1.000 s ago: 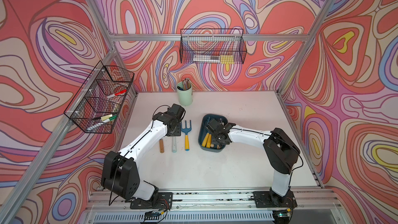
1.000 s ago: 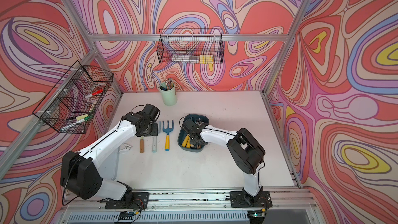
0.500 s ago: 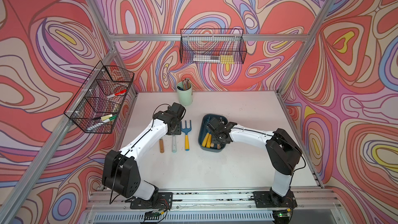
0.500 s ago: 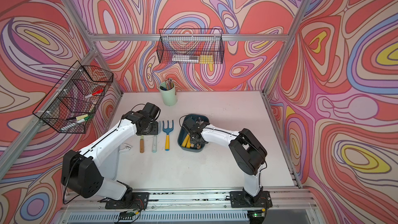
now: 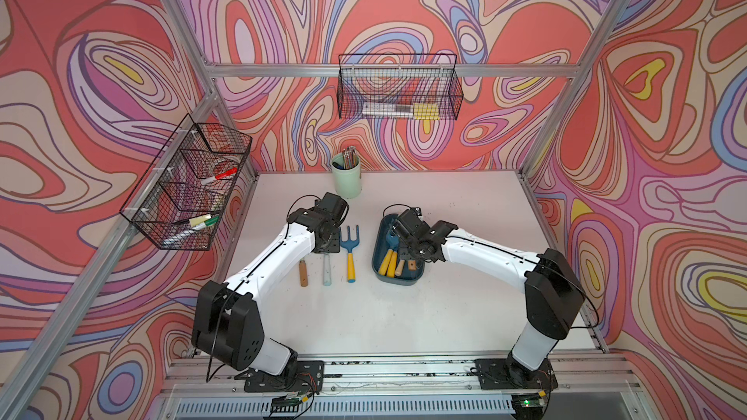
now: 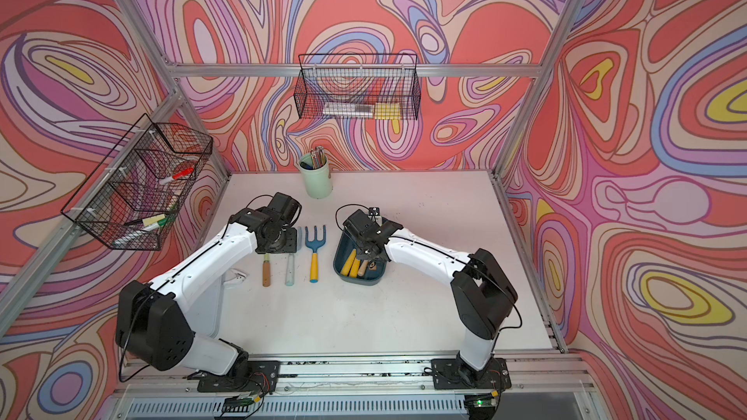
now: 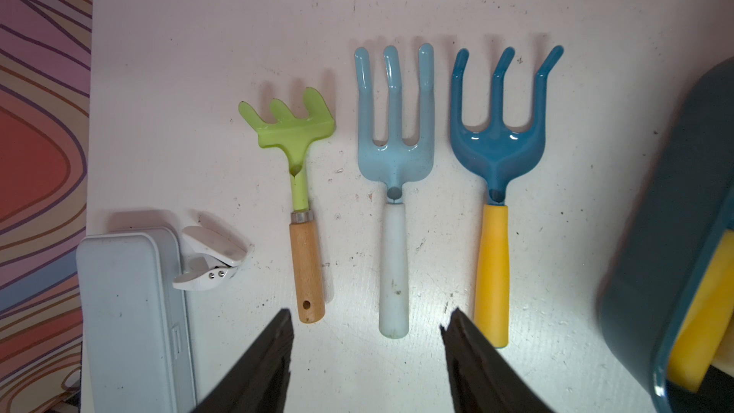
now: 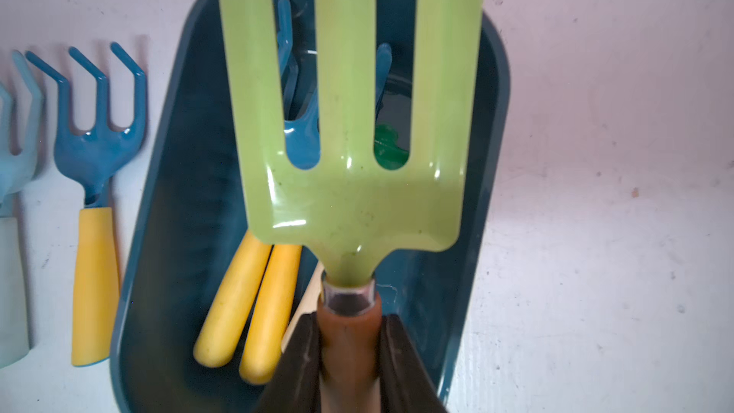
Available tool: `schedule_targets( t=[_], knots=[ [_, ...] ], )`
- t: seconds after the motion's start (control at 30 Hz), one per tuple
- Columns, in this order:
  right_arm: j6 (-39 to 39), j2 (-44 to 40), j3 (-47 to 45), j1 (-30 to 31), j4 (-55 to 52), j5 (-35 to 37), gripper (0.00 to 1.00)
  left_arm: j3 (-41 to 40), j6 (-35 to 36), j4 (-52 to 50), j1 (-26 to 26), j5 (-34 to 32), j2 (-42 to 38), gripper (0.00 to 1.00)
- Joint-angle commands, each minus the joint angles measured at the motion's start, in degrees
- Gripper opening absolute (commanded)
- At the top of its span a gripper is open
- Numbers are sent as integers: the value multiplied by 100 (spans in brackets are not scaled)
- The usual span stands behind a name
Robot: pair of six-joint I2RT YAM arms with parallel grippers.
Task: Take the hand rake out of the storage box
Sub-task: Pick up the rake from the storage box, then place the rake at the center of the board.
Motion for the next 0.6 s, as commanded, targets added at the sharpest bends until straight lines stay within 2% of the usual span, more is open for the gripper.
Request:
schedule_targets(
  t=[0.0, 0.27, 0.57],
  knots=[
    [-270, -226, 249, -107, -267, 201, 0, 122, -1, -88, -34, -134, 77, 64],
    [-653, -690, 165, -814, -609, -50, 0, 118, -5, -131, -33, -179, 26, 64],
    [-1162, -1032, -576, -1774, -510, -660, 0, 153, -15, -154, -35, -177, 22, 64]
  ],
)
